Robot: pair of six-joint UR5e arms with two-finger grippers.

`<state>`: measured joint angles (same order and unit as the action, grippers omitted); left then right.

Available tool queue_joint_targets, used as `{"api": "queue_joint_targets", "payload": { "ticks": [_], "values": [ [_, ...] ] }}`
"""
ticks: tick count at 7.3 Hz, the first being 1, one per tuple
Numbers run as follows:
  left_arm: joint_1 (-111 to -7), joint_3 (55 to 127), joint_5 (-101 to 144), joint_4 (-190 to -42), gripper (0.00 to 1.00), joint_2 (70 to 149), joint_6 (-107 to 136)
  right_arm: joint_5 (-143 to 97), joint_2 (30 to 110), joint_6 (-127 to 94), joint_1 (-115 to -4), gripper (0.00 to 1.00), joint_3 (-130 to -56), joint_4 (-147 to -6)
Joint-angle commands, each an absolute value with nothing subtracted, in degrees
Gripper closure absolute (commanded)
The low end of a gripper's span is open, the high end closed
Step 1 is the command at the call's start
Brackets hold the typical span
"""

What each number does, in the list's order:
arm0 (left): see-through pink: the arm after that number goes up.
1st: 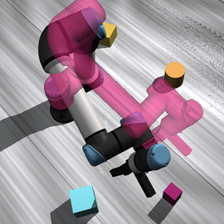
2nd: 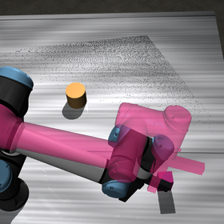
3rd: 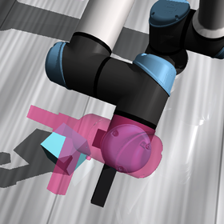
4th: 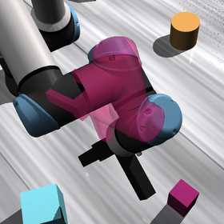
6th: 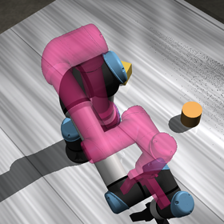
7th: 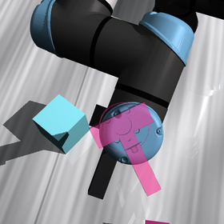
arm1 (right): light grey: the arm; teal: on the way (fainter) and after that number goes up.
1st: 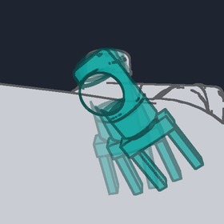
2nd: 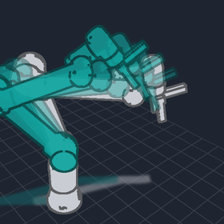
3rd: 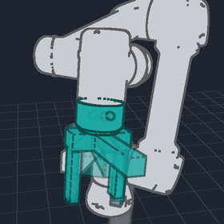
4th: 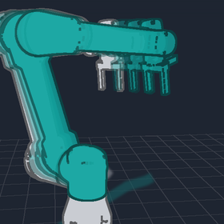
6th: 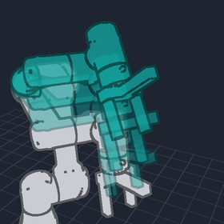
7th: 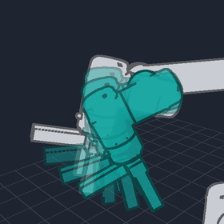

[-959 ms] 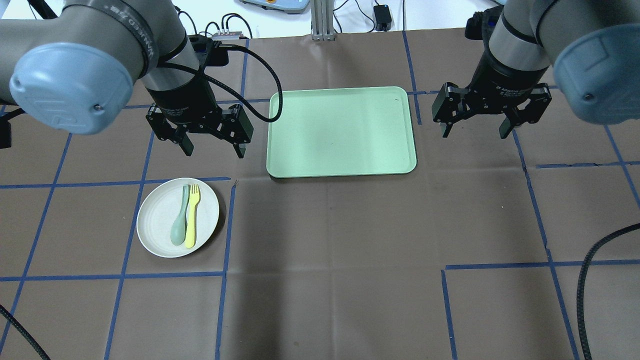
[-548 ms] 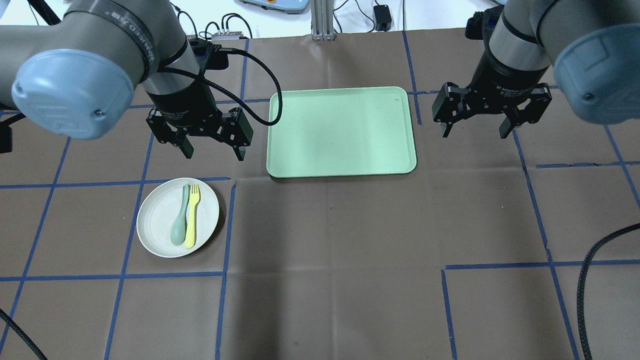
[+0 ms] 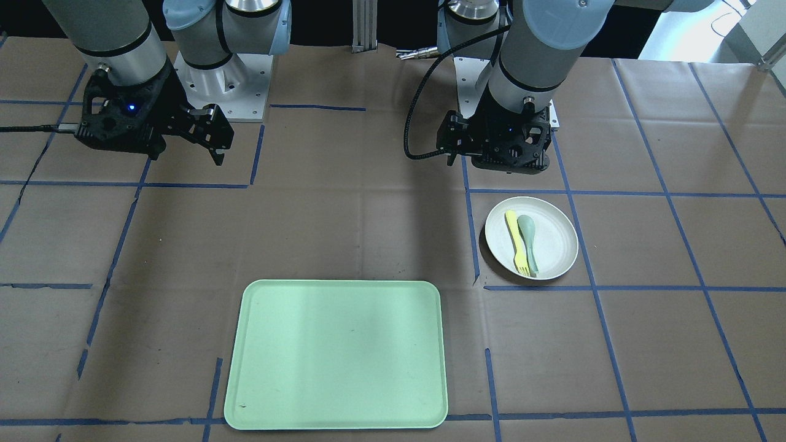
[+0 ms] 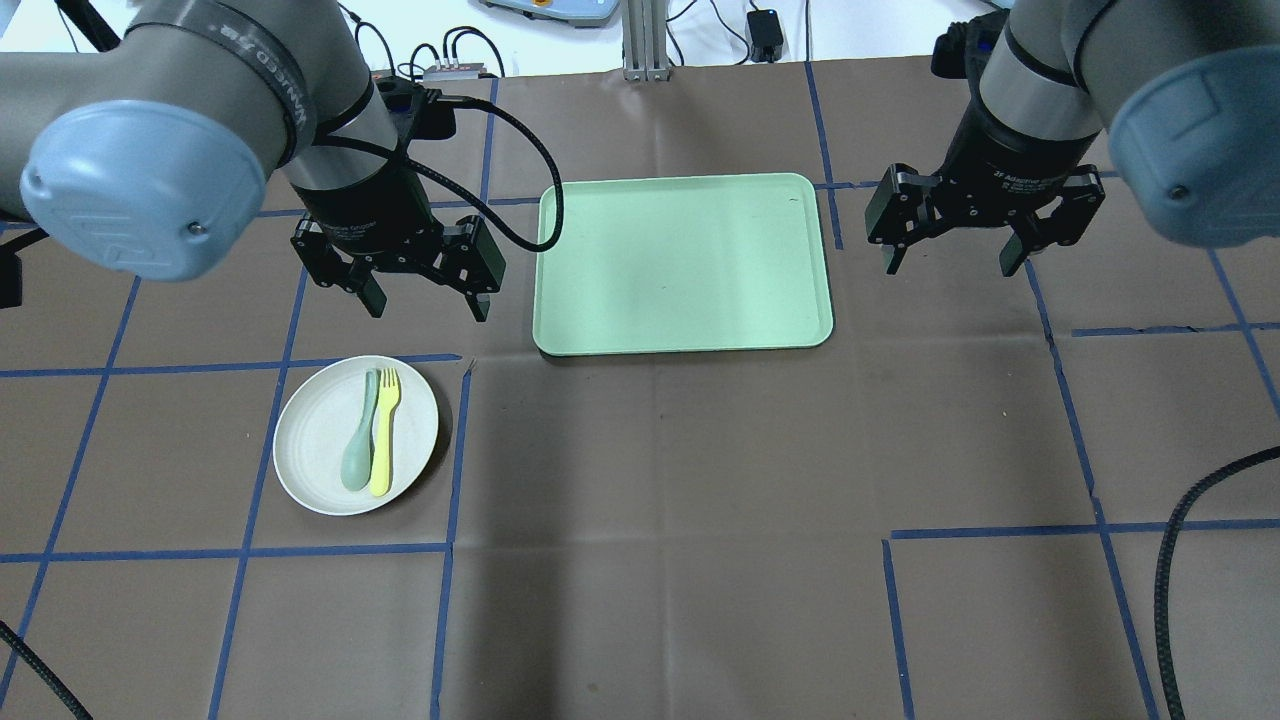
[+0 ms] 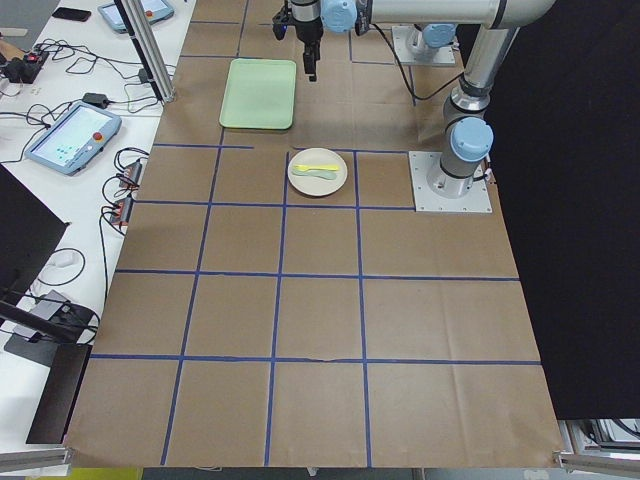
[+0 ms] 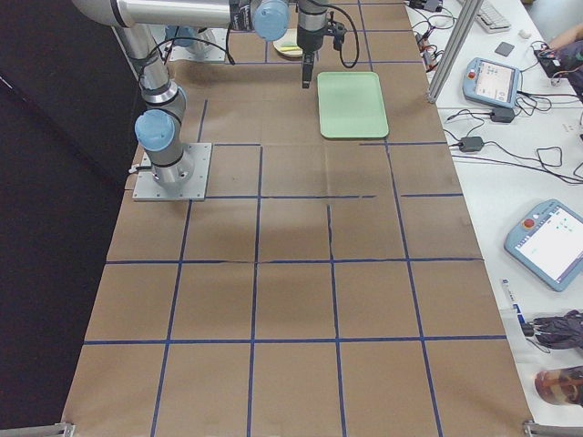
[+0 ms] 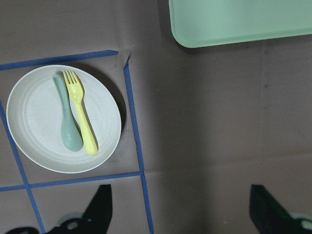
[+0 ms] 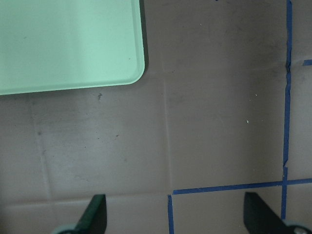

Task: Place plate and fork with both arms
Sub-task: 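Move the left gripper down to the rim of the white plate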

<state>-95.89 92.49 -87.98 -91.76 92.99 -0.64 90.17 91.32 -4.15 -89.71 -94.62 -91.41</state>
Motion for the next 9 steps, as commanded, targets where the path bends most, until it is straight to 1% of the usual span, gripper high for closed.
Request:
{"api": "queue_joint_targets", "payload": {
  "ticks": [1,3,5,7,8,9],
  "values": [
    [-95.7,92.5,-87.9,-91.8,0.0,93.0,-1.4,90.2,91.3,-4.1,-89.6,0.0,-94.6,-91.4],
    [-92.6,94.5,-88.0,-91.8,0.0,92.7,-8.4,90.2,91.3,-4.0,-89.7,0.0,-94.7,-91.4],
    [-82.2,102.5,-88.1,-89.6,0.0,90.9,-10.0,90.2,91.3,-4.0,-89.7,0.0,-94.7,-91.4],
    [-72.1,110.9,-90.5,-80.1,0.0,90.8,-19.6,90.2,91.3,-4.0,-89.7,0.0,-94.6,-91.4],
    [-68.4,115.2,-90.4,-77.5,0.0,90.7,-20.6,90.2,91.3,-4.0,-89.7,0.0,-94.7,-91.4],
    [-64.4,118.0,-90.4,-72.2,0.0,92.2,-21.2,90.3,91.3,-4.0,-89.6,0.0,-94.7,-91.4]
  ]
}}
